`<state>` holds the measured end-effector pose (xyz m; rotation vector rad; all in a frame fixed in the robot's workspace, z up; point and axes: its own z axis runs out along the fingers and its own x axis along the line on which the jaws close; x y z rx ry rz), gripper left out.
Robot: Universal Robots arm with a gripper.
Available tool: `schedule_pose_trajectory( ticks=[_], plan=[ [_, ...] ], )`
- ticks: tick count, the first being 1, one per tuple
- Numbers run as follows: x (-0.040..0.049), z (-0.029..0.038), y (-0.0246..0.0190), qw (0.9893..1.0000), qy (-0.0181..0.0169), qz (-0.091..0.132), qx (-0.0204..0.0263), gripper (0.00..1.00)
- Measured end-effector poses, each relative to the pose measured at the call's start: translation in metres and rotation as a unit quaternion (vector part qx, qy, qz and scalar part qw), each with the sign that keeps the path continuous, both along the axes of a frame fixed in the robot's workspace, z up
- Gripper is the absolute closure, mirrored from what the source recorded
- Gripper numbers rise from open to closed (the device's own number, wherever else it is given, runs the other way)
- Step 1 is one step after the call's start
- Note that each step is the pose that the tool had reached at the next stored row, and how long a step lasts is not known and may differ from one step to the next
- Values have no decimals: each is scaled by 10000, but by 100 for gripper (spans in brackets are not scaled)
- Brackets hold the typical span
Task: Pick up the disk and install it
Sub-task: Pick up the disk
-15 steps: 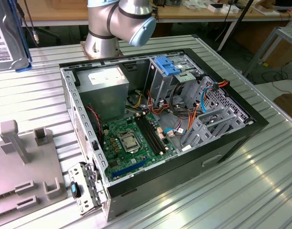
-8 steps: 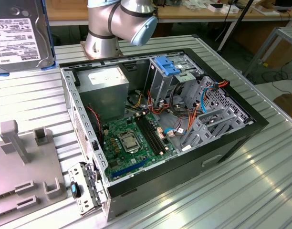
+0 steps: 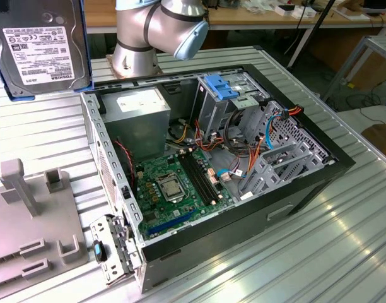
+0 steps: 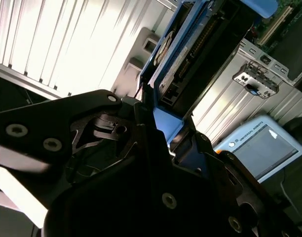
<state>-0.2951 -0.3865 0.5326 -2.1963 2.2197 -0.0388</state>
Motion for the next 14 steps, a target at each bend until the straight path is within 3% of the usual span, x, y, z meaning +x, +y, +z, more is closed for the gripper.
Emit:
schedule_pose_trajectory(
  ticks=[6, 10, 11, 14],
  plan=[
    [116, -17, -33, 10000, -1, -5, -15, 63],
    [310, -27, -44, 10000, 0, -5, -15, 63],
    [413, -32, -50, 10000, 0, -4, -15, 63],
    [573, -40, -59, 10000, 0, -5, -15, 63]
  ],
)
